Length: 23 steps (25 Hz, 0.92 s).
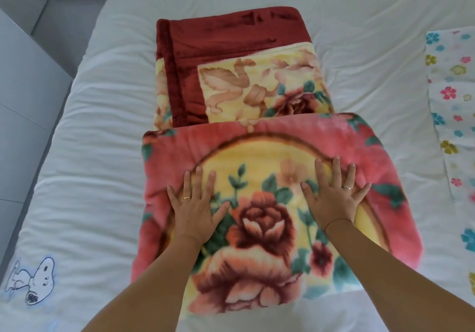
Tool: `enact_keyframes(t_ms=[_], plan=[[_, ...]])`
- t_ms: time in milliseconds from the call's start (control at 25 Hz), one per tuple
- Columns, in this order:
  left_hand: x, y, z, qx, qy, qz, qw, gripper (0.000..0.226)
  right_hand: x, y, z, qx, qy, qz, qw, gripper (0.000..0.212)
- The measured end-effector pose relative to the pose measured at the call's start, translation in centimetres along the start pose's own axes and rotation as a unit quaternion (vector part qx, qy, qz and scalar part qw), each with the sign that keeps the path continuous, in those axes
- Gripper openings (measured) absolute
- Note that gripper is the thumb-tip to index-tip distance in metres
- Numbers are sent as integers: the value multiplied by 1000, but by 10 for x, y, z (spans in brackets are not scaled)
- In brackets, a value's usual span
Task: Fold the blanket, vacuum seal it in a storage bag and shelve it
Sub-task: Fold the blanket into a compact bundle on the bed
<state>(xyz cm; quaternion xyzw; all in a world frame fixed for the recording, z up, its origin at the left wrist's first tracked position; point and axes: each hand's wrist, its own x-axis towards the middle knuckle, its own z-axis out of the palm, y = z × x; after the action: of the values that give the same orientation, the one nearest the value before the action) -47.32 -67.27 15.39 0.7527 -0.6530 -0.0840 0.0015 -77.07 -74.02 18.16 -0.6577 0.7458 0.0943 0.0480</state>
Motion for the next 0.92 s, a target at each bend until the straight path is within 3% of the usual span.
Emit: enact_keyframes(t_ms=[360, 480, 560, 640, 680, 760, 840, 920], plan=[[-33, -6, -39, 41, -7, -24, 999, 83, -25, 10, -29, 32, 74, -52, 995, 63], [-77, -25, -47, -5, 39, -90, 995, 83, -52, 37, -42, 86, 129, -83, 984, 70], [-111, -36, -49, -70, 33, -167, 983, 88, -73, 64, -45, 123, 124, -45, 984, 83], [-142, -41, -49, -186, 24, -249, 950, 100, -87, 94, -35, 237, 55, 56, 968, 107], [-155, -44, -47, -278, 17, -294, 914, 103, -92, 109, -29, 314, 15, 104, 944, 117], [-174, -47, -49, -441, -14, -375, 815, 95, -101, 133, -16, 486, -35, 145, 861, 130], [-186, -52, -47, -520, -71, -414, 744, 75, -110, 146, -9, 594, -80, 149, 787, 131], [-196, -59, -46, -544, -104, -403, 729, 71, -115, 152, -7, 620, -99, 128, 768, 131]])
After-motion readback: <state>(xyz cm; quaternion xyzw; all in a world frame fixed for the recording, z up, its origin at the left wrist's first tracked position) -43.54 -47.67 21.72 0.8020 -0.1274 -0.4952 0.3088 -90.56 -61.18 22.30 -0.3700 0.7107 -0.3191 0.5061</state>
